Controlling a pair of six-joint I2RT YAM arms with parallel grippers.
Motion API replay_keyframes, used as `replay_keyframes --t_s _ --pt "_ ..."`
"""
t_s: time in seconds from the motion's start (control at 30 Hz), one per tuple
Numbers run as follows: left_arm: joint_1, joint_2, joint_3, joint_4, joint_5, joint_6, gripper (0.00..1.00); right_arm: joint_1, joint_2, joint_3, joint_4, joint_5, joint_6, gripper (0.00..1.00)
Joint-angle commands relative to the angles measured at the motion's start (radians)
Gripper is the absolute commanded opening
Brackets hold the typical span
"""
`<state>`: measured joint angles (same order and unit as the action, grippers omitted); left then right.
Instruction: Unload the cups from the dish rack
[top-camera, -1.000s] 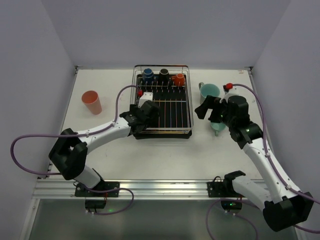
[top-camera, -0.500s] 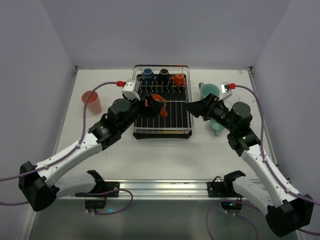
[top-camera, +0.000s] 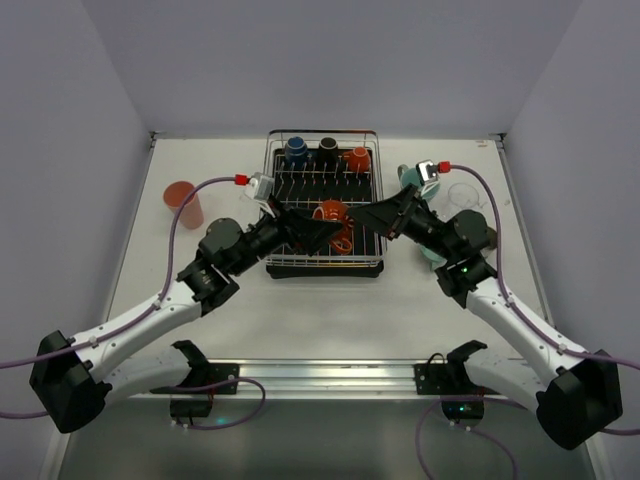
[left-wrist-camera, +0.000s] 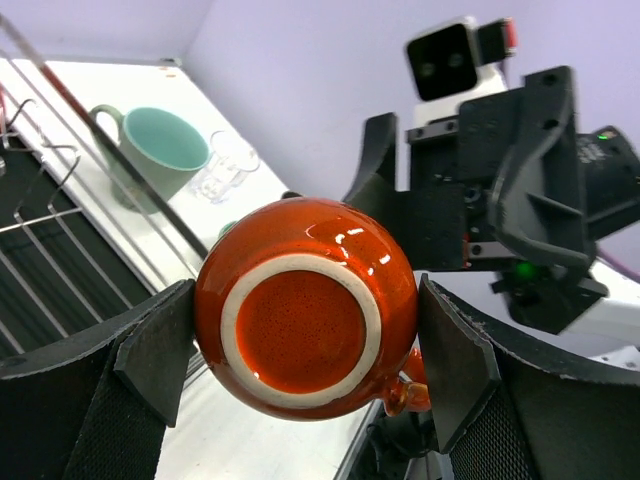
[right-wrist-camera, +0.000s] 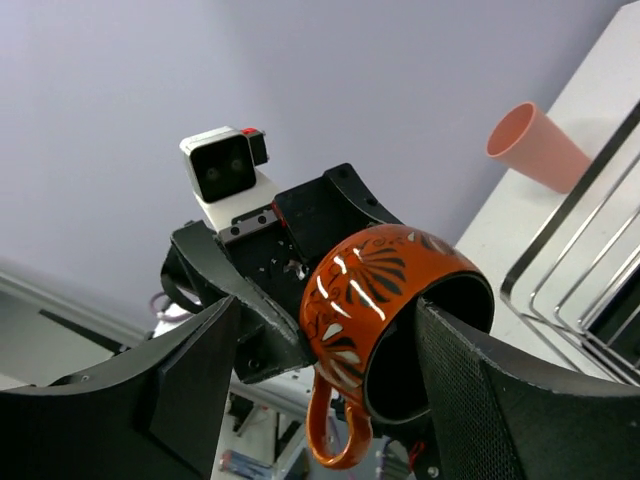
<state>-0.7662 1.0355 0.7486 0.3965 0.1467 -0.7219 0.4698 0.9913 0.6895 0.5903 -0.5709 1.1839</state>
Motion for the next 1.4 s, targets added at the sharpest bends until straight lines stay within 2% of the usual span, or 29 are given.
replay_keyframes --t_s 0.0,0.17,0.23,0.3,0.33,0.4,0.43,0.53,0.57,0.6,0.67,0.7,0.73,0.8,0.83,0.9,1.13,1.23,1.27,1.3,1.37 --pt "0.002 -0.046 -0.018 0.209 0.073 -0.048 0.21 0.010 0.032 -0.008 0.164 -0.044 0.100 0.72" --pt "0.002 -0.038 -0.025 0.249 0.132 -0.054 0.21 0.027 0.064 -0.015 0.274 -0.057 0.170 0.68" --pt "0.001 -0.029 -0.023 0.266 0.161 -0.057 0.22 0.030 0.078 -0.012 0.321 -0.069 0.203 0.58" --pt "0.002 -0.025 -0.023 0.274 0.178 -0.059 0.23 0.032 0.096 -0.010 0.388 -0.070 0.250 0.52" --pt "0.002 -0.023 -0.023 0.274 0.185 -0.059 0.25 0.035 0.101 -0.011 0.411 -0.067 0.264 0.42" --pt "0.001 -0.026 -0.028 0.268 0.185 -0.057 0.26 0.038 0.110 -0.011 0.465 -0.064 0.299 0.36" --pt "0.002 -0.029 -0.028 0.260 0.185 -0.054 0.30 0.039 0.113 -0.011 0.480 -0.064 0.307 0.28" --pt "0.002 -0.029 -0.025 0.228 0.185 -0.040 0.37 0.049 0.119 -0.007 0.522 -0.073 0.341 0.23" --pt "0.002 -0.029 -0.026 0.220 0.182 -0.031 0.39 0.050 0.121 -0.002 0.520 -0.079 0.347 0.15" --pt "0.002 -0.029 -0.026 0.211 0.180 -0.027 0.41 0.053 0.121 0.002 0.513 -0.090 0.349 0.12" --pt "0.002 -0.031 -0.025 0.190 0.174 -0.005 0.57 0.061 0.115 0.005 0.505 -0.089 0.345 0.00" --pt "0.002 -0.031 -0.020 0.177 0.169 0.007 0.63 0.061 0.110 0.004 0.496 -0.081 0.342 0.00" --pt "0.002 -0.037 -0.015 0.147 0.154 0.016 0.73 0.062 0.095 0.002 0.479 -0.078 0.336 0.00" --pt "0.002 -0.048 -0.005 0.092 0.136 0.058 0.82 0.063 0.072 0.004 0.413 -0.058 0.294 0.00" --pt "0.002 -0.061 -0.002 0.073 0.114 0.070 0.91 0.063 0.041 0.004 0.379 -0.047 0.275 0.00" --pt "0.002 -0.078 0.006 0.041 0.093 0.111 0.99 0.062 0.009 0.019 0.272 -0.031 0.206 0.00" --pt "0.002 -0.156 0.041 -0.148 -0.014 0.232 1.00 0.061 -0.089 0.056 -0.025 0.034 0.024 0.00" --pt "0.002 -0.189 0.096 -0.327 -0.125 0.304 1.00 0.059 -0.154 0.088 -0.306 0.086 -0.134 0.00" --pt "0.002 -0.193 0.132 -0.378 -0.146 0.326 1.00 0.062 -0.173 0.100 -0.501 0.151 -0.244 0.00" --pt "0.002 -0.199 0.149 -0.501 -0.230 0.349 1.00 0.061 -0.213 0.108 -0.589 0.192 -0.294 0.00" --pt "0.002 -0.201 0.184 -0.597 -0.300 0.393 1.00 0.061 -0.252 0.099 -0.831 0.279 -0.405 0.00"
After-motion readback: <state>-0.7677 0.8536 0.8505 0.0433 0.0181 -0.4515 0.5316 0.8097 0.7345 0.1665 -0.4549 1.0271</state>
